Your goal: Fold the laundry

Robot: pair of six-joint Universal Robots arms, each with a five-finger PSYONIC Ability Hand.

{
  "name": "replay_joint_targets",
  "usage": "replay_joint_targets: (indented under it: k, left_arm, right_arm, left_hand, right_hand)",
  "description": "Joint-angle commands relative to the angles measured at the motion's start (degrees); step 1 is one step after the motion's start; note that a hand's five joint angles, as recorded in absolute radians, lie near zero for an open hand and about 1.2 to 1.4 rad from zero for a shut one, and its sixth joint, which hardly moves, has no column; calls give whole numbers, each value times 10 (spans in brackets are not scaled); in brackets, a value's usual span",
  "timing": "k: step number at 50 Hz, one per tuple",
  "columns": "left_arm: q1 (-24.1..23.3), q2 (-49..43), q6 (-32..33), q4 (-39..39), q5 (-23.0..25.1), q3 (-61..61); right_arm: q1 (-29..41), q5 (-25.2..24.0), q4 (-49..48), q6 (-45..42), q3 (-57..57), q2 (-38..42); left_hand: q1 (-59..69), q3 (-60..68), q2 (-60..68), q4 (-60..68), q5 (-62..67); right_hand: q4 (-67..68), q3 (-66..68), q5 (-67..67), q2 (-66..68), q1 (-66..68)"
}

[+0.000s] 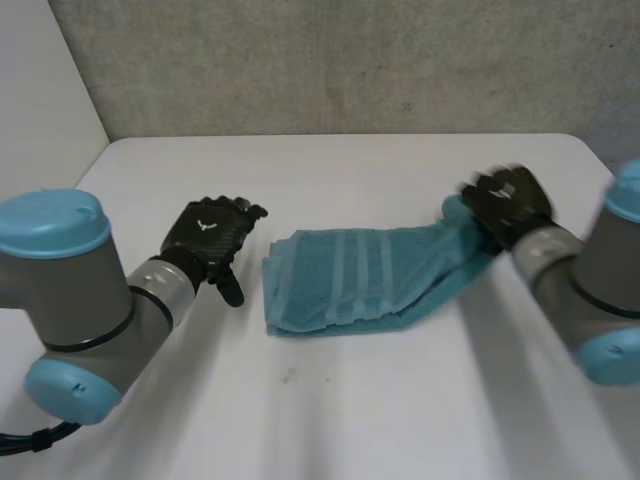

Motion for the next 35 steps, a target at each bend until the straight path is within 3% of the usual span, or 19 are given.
replay_joint_targets:
  k: [1,10,12,13,16,19,23,27,28,32,35]
  left_arm:
    - [8,60,-40,1,-10,-13]
    - [44,71,-61,1,-43,-18]
    - [44,71,-62,1,-43,-14]
    - [42,71,-64,2,-42,-10]
    - [41,70,-69,2,-41,-1]
    - [35,62,-78,5,-41,28]
    - [29,37,-93,5,-40,65]
    - [-7,-9,-108,-3,-38,128]
    - [-16,-21,-110,-6,-35,141]
    - [-36,-78,-114,-55,-33,192]
    - [-43,-125,-127,-105,-32,207]
  right_arm:
    - [190,7,35,-16,-151,68]
    - [290,-22,40,-33,-186,183]
    - [288,-12,46,-43,-193,192]
    - [286,10,53,-47,-202,187]
    - [277,58,59,-30,-213,157]
    - [263,77,60,15,-211,120]
    - [209,72,62,150,-199,58]
    - [169,23,89,272,-179,38]
    - [154,-11,110,308,-178,39]
    - [117,-75,154,352,-179,53]
    - [90,-107,185,361,-186,117]
  left_hand:
    - [-5,-18,-12,-12,-21]
    - [-10,-23,-17,-17,-26]
    - [-11,-24,-17,-18,-27]
    - [-11,-24,-17,-18,-27]
    - [-11,-24,-17,-18,-27]
    - [-11,-23,-17,-18,-26]
    - [-9,-21,-15,-16,-25]
    - [-5,-18,-12,-12,-21]
    - [-5,-18,-12,-12,-21]
    - [-2,-15,-9,-9,-18]
    - [-2,-15,-9,-9,-18]
  right_hand:
    - [117,123,148,150,281]
    - [108,114,138,141,272]
    - [-215,-209,-184,-182,-51]
    - [-475,-469,-444,-442,-311]
    - [-583,-577,-552,-550,-419]
    - [-583,-577,-552,-550,-419]
    - [-583,-577,-552,-550,-419]
    - [-583,-577,-552,-550,-419]
    - [-583,-577,-552,-550,-419]
    - [-583,-577,-552,-550,-419]
    - [-583,-577,-552,-550,-419]
